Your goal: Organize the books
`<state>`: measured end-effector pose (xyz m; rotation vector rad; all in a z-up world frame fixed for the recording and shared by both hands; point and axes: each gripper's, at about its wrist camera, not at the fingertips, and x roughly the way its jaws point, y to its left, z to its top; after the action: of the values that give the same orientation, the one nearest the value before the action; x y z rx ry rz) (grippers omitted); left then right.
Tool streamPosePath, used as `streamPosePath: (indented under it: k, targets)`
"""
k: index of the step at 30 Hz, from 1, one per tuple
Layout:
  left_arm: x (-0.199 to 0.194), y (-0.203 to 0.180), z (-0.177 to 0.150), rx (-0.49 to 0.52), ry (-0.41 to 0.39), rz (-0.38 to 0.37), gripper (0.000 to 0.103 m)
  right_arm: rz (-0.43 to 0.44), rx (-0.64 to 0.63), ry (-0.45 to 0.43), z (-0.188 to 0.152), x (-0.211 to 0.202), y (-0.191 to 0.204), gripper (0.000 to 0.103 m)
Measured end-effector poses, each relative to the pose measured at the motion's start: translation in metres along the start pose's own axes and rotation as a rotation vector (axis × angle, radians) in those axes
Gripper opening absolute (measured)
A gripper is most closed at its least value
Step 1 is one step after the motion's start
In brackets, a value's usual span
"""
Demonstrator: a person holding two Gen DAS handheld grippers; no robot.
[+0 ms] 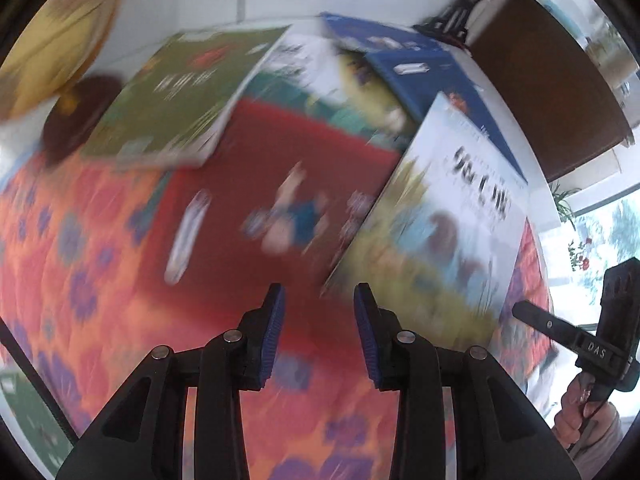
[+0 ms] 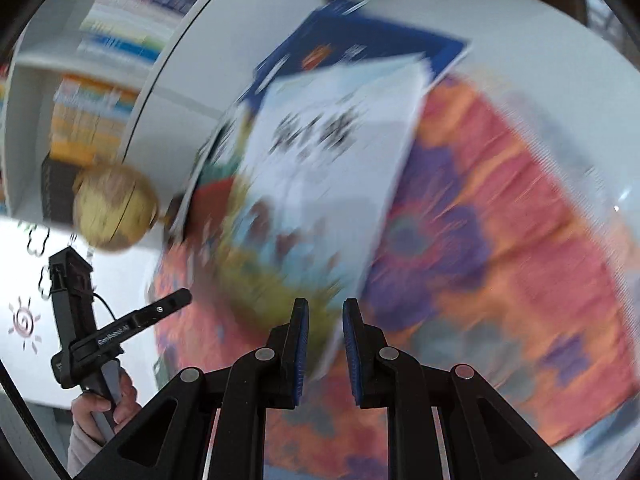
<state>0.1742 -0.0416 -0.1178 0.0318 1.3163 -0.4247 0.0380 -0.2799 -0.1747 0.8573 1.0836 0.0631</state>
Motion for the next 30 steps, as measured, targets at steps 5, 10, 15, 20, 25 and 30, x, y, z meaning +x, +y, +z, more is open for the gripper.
streamPosePath:
  k: [5,10,15,20,25,30]
  targets:
    - [0.022,-0.024,0.033,0.016,-0.009,0.007,0.035,-0.001,0.009,0.031,0.019,0.008,-0.013,0.016]
    - [0.039,-0.04,0.04,0.069,0.01,0.002,0.058,-0.002,-0.025,0.066,0.019,0.027,-0.004,0.016]
    - [0.041,-0.059,0.027,0.137,0.019,-0.049,0.064,0.007,-0.041,0.085,0.017,0.04,0.007,0.028]
    - [0.038,-0.063,0.004,0.165,0.049,-0.035,0.064,0.02,-0.027,0.072,0.014,0.037,0.008,0.042]
    - [0.025,-0.043,-0.05,0.073,0.109,-0.101,0.064,0.015,-0.028,0.111,0.002,0.034,0.009,0.042]
    - [0.008,-0.021,-0.123,-0.012,0.182,-0.202,0.064,-0.007,-0.152,0.2,-0.031,0.032,0.029,0.042]
